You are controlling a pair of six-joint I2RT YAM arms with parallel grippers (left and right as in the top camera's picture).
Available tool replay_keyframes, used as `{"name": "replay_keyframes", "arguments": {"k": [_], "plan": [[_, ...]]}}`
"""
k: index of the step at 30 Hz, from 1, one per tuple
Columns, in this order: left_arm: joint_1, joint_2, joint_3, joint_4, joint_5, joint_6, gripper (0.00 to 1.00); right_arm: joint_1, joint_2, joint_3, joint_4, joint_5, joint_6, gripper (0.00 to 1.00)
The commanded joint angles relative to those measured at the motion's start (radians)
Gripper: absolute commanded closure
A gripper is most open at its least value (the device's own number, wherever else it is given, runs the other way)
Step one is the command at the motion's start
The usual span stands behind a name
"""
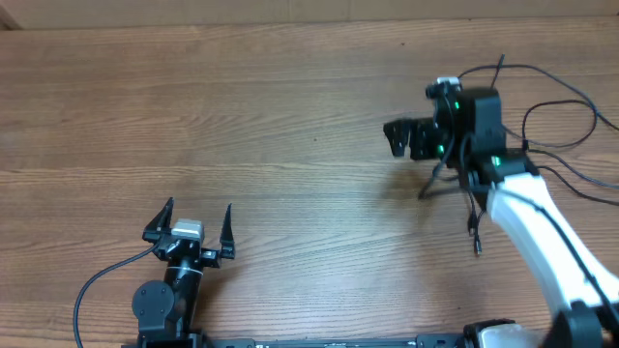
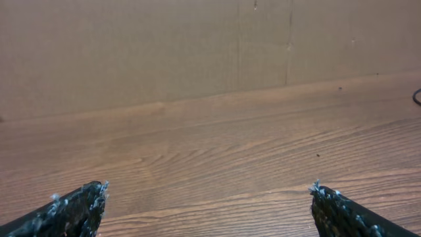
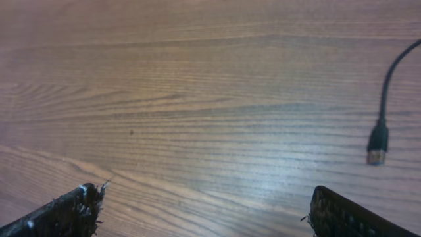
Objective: Untangle cables
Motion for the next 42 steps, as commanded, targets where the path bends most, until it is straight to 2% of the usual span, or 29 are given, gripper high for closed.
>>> {"name": "replay_keyframes", "arguments": {"k": [1,13,19,25,33,42], "plan": [[0.012,-0.009,-0.004,0.000,0.016,0.019,0.00,0.001,-0.129,-0.121,0.060,0.011,-0.004,0.00],[0.012,-0.009,-0.004,0.000,0.016,0.019,0.01,0.001,-0.428,-0.424,0.420,0.007,0.000,0.00],[0.012,-0.009,-0.004,0.000,0.016,0.019,0.00,0.001,-0.587,-0.654,0.701,0.009,0.000,0.00],[0.012,-0.009,-0.004,0.000,0.016,0.019,0.00,0.001,-0.753,-0.830,0.833,0.041,0.000,0.00],[0.012,-0.009,-0.004,0.000,0.016,0.019,0.00,0.001,-0.909,-0.958,0.895,0.064,0.000,0.00],[0.012,-0.009,-0.004,0.000,0.016,0.019,0.00,0.000,-1.051,-0.959,0.745,0.064,0.000,0.00]]}}
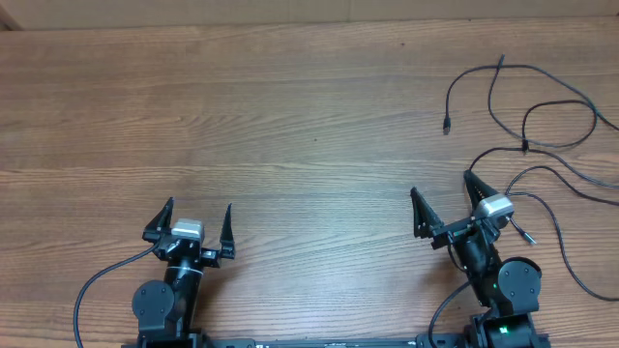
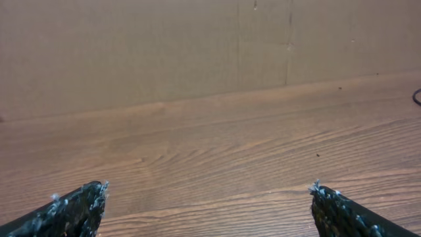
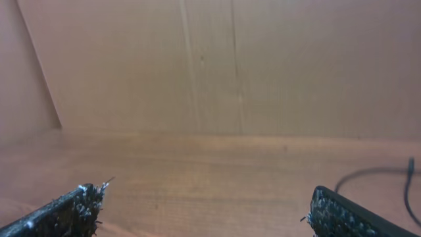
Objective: Untangle cables
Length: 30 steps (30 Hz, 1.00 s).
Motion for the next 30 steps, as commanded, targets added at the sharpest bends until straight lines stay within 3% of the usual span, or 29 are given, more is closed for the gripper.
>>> {"name": "replay_keyframes", "arguments": {"k": [1,15,23,30], "plan": [[0.012,-0.009,-0.004,0.000,0.015,0.019,0.00,0.001,-0.046,-0.011,-0.064,0.012,0.000,0.00],[0.012,-0.009,-0.004,0.000,0.015,0.019,0.00,0.000,-0.169,-0.011,-0.317,0.044,0.000,0.00],[0.012,-0.009,-0.004,0.000,0.015,0.019,0.00,-0.003,-0.330,-0.011,-0.496,0.090,0.000,0.00],[0.012,-0.009,-0.004,0.000,0.015,0.019,0.00,-0.051,-0.414,-0.011,-0.511,0.095,0.039,0.00]]}}
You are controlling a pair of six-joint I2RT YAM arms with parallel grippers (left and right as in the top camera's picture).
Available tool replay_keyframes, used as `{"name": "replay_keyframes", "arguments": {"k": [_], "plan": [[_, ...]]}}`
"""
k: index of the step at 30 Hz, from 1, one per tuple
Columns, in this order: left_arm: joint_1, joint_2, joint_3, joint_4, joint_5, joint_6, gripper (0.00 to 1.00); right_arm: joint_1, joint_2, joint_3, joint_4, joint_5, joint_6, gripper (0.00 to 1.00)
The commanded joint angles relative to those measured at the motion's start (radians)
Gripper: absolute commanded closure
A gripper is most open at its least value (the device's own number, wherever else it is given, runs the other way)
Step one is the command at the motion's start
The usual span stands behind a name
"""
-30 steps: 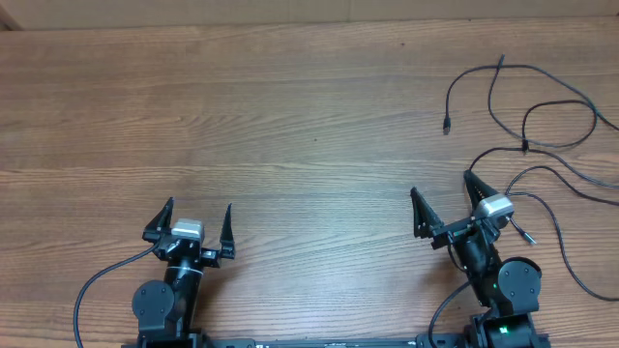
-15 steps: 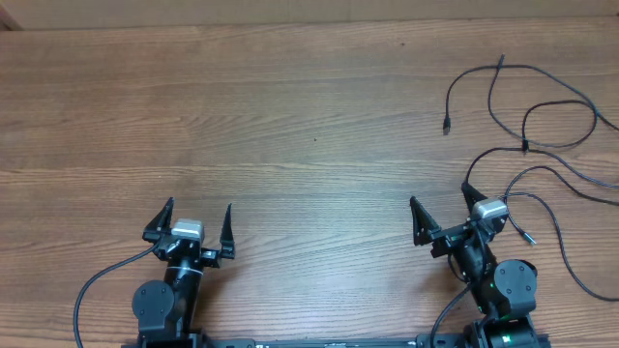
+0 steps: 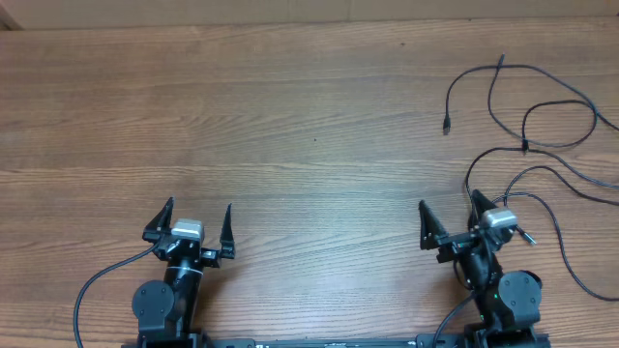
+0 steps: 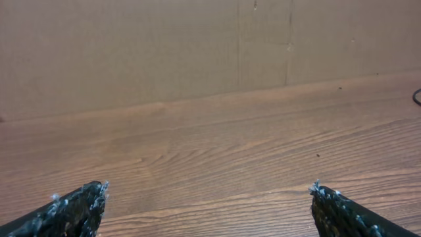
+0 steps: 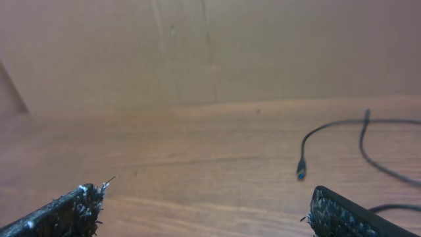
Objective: Untangle cables
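Thin black cables (image 3: 527, 121) lie spread in loops over the right side of the wooden table. One cable ends in a plug (image 3: 446, 125) that also shows in the right wrist view as the plug (image 5: 300, 171). Another cable end (image 3: 525, 235) lies beside the right arm. My right gripper (image 3: 451, 211) sits open near the table's front edge, nothing between its fingers. My left gripper (image 3: 196, 215) rests open at the front left, far from the cables, holding nothing.
The wooden table (image 3: 290, 126) runs to a cardboard-coloured wall at the back. A black supply cable (image 3: 102, 280) curves out from the left arm's base at the front edge.
My right gripper has turned slightly to the right at its resting place, so the plug and cable now show in its wrist view. The cables and left arm have not moved.
My right arm was stretched out over the cables at the back right, its gripper open and low over the table. Then it stood drawn back at the front edge, the cables lying spread out. Now it rests there, turned a little. The left arm never moved.
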Motion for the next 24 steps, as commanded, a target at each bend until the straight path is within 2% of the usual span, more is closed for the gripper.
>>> {"name": "replay_keyframes", "arguments": {"k": [1,11,24], "plan": [[0.012,-0.009,-0.004,0.000,0.015,0.019,0.00,-0.030,-0.019,-0.011,-0.001,0.027,0.048,0.00],[0.012,-0.009,-0.004,0.000,0.015,0.019,0.00,-0.144,-0.019,-0.011,-0.002,0.036,0.154,0.00],[0.012,-0.009,-0.004,0.000,0.015,0.019,0.00,-0.151,-0.019,-0.010,-0.001,0.037,0.169,0.00]]}}
